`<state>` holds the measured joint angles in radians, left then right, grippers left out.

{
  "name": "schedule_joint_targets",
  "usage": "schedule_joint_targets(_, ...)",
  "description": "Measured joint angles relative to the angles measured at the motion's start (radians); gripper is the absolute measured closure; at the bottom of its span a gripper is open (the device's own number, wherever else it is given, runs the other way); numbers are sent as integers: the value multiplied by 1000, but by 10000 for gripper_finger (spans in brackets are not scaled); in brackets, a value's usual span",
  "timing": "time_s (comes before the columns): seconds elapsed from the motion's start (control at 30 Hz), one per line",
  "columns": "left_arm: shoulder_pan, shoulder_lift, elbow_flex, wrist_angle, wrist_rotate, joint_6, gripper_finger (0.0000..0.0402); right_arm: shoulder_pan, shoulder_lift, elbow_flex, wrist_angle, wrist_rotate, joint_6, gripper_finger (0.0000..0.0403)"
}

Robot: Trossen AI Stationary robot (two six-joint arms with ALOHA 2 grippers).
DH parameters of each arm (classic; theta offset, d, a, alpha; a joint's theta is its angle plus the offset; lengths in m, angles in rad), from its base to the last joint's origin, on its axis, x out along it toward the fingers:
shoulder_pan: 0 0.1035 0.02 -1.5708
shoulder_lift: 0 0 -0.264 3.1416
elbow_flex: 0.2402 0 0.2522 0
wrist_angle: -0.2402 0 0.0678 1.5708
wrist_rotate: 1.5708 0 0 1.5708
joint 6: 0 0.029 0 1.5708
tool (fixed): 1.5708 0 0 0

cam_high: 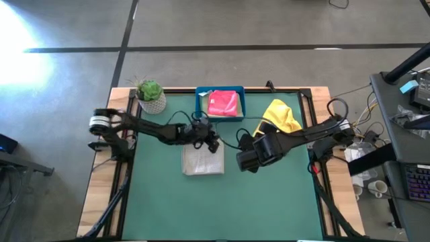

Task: Fold microfiber towels
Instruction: Put the folded gray microfiber towel into the blue bin

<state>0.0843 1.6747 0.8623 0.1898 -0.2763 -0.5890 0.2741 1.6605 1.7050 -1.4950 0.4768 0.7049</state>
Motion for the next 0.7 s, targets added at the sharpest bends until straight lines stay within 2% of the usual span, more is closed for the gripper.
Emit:
schedule_joint_targets(0.13,-8,-154,-3,-196,17,74,276,0,-56,-76,85,-2,41,271)
schedule_joint_targets(0.33,-34,-397,-17,-427,11,151,276,-3,-143,-229,318,-32,85,271)
schedule_joint_targets(0.47,-51,-545,-93,-461,10,150,276,-3,-179,-323,488,-48,130,271)
schedule_joint_targets(0.7,-76,-759,-264,-429,29,98,276,-4,-206,-463,798,-102,199,271)
